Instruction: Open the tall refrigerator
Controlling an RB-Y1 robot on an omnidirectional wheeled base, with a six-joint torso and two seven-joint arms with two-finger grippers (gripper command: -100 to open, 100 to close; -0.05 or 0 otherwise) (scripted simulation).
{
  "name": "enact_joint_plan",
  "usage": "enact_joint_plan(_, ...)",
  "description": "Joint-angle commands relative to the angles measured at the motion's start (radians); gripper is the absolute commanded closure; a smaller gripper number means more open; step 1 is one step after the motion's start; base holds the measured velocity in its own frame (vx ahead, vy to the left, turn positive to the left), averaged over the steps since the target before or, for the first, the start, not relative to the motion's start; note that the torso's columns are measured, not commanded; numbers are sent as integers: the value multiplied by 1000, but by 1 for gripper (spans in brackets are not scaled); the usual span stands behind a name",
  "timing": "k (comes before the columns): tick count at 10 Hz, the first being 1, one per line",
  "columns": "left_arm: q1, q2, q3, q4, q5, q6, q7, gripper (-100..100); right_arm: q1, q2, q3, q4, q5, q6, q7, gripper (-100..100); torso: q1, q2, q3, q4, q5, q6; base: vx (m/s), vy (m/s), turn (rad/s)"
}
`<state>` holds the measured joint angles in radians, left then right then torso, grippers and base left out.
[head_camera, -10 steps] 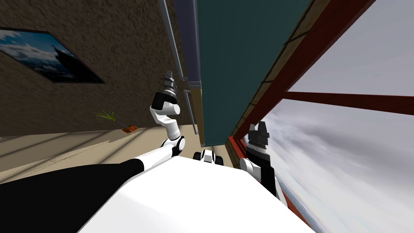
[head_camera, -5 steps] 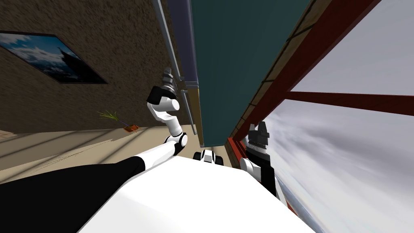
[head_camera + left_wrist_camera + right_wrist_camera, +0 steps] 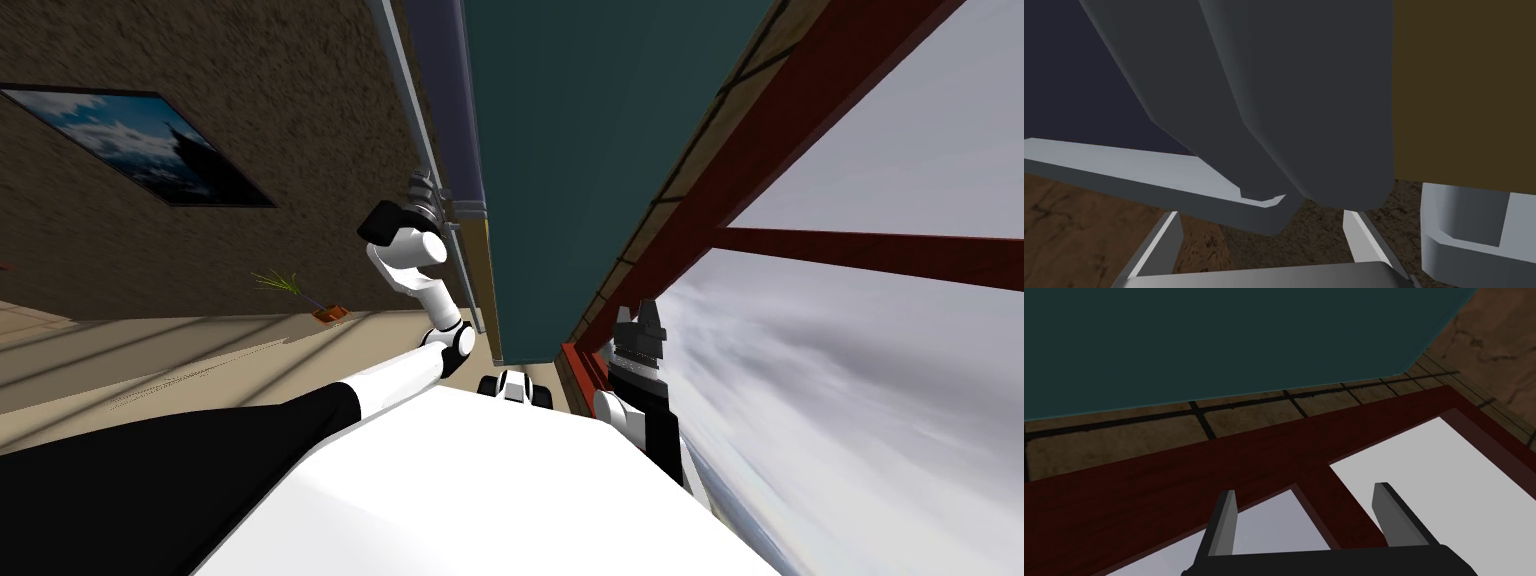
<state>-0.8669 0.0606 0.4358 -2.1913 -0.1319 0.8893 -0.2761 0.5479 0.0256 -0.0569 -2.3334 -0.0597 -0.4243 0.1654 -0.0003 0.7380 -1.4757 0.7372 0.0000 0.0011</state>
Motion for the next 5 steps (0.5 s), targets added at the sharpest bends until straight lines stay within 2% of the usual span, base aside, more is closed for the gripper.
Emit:
enact_joint_plan(1, -26, -81, 11, 2, 2, 33, -10, -100, 0, 0, 0, 0, 0, 0, 0, 0, 0, -1, -1, 0, 0, 0, 10, -23, 15)
enact_joint_plan(2, -30, -107, 13, 2, 1, 37, -12, -100, 0, 0, 0, 0, 0, 0, 0, 0, 0, -2, -2, -1, 0, 0, 7, -19, 3)
enact_joint_plan(3, -31, -89, 12, 3, -1, 33, -10, -100, 0, 0, 0, 0, 0, 0, 0, 0, 0, -2, -2, -1, 0, 0, 3, -5, 13)
enact_joint_plan(5, -71, -84, 20, -12, -12, 83, -19, -100, 0, 0, 0, 0, 0, 0, 0, 0, 1, -4, -3, 0, 0, -1, 65, 20, -9)
